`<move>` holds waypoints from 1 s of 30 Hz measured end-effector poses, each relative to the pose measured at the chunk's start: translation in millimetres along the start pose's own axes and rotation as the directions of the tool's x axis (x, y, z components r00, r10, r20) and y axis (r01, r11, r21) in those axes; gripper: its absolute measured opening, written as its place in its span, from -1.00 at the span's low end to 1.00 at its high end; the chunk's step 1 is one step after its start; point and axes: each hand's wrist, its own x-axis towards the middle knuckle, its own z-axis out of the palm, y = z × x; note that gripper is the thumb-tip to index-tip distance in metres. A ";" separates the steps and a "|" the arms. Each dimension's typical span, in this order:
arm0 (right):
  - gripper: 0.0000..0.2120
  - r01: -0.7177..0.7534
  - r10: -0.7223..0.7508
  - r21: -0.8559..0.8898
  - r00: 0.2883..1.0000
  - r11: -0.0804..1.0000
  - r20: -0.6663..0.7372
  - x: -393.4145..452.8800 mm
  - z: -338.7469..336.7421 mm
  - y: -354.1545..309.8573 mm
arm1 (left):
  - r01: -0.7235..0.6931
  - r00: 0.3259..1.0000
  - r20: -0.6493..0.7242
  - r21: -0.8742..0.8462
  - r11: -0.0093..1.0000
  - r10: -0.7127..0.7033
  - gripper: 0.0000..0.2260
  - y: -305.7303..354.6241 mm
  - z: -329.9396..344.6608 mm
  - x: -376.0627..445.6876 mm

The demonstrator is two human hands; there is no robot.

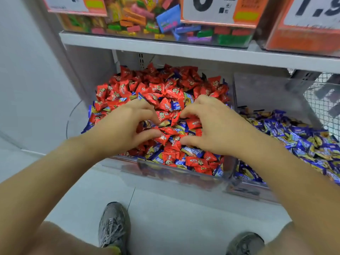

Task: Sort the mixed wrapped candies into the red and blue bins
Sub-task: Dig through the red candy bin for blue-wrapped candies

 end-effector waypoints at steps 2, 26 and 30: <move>-0.50 0.008 0.000 0.058 0.990 0.998 -0.142 4.9 -2.5 -0.3 | 0.022 0.999 -0.042 0.027 0.999 -0.021 -0.65 -5.2 -6.0 -1.2; -0.88 0.089 -0.062 0.328 0.994 0.940 -0.090 10.6 -12.5 21.3 | -0.015 0.998 0.066 -0.006 1.000 0.016 -0.51 12.7 9.0 27.2; -0.70 0.028 -0.029 0.118 0.999 0.993 0.012 8.4 -20.5 25.9 | 0.010 0.997 0.075 0.035 0.999 -0.012 -0.57 3.0 3.7 20.7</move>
